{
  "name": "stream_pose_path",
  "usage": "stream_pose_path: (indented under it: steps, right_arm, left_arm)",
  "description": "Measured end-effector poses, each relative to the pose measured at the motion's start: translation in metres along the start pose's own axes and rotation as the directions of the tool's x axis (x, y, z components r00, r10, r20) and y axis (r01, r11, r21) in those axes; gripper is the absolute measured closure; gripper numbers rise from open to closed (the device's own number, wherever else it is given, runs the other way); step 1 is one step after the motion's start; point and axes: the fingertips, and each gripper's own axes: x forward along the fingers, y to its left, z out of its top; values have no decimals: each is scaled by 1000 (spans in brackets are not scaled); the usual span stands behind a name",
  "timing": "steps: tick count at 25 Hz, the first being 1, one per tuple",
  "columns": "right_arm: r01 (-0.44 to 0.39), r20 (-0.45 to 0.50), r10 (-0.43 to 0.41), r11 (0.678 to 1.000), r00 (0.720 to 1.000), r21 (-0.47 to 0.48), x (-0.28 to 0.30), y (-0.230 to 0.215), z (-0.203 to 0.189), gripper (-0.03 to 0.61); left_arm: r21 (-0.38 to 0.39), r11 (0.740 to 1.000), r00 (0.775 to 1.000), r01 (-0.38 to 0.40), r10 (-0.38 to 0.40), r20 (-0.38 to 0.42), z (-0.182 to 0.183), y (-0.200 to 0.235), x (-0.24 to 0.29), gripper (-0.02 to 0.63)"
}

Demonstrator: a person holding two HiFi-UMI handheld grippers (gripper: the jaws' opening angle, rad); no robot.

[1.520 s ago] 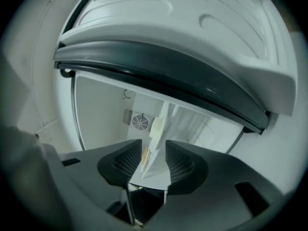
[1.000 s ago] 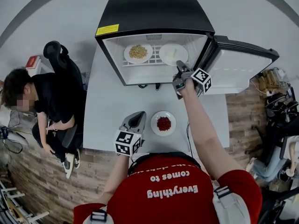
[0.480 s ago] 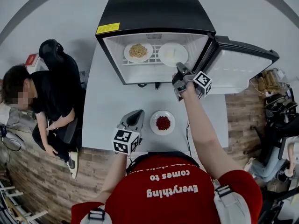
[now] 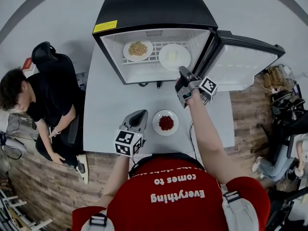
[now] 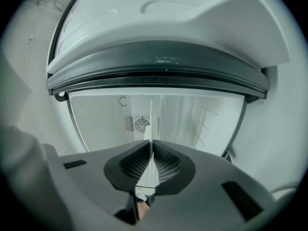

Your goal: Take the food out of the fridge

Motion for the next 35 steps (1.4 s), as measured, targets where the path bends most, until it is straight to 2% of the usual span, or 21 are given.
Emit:
stream_pose_path:
  steps: [10, 15, 26, 31, 35]
  right_arm:
    - [-11, -72, 11, 1000, 997, -4, -38, 2, -27, 549]
    - [-3, -98, -5, 997, 995, -78, -67, -1, -36, 549]
    - [-28, -95, 25, 999, 995, -33, -137, -11, -46, 549]
    - [10, -86, -15, 998, 996, -56, -170, -25, -46, 549]
    - [37, -59, -39, 999, 997, -33, -197, -38, -46, 549]
  left_arm:
    - [13, 999, 999, 39, -39, -4, -1, -13, 6, 615]
    - [14, 998, 998, 58, -58, -8, -4, -21, 6, 615]
    - [21, 995, 995, 95, -94, -20, -15, -44, 4, 615]
    - [27, 992, 992, 125, -124, -38, -24, -57, 5, 615]
    - [31, 988, 987, 150, -148, -61, -33, -67, 9, 615]
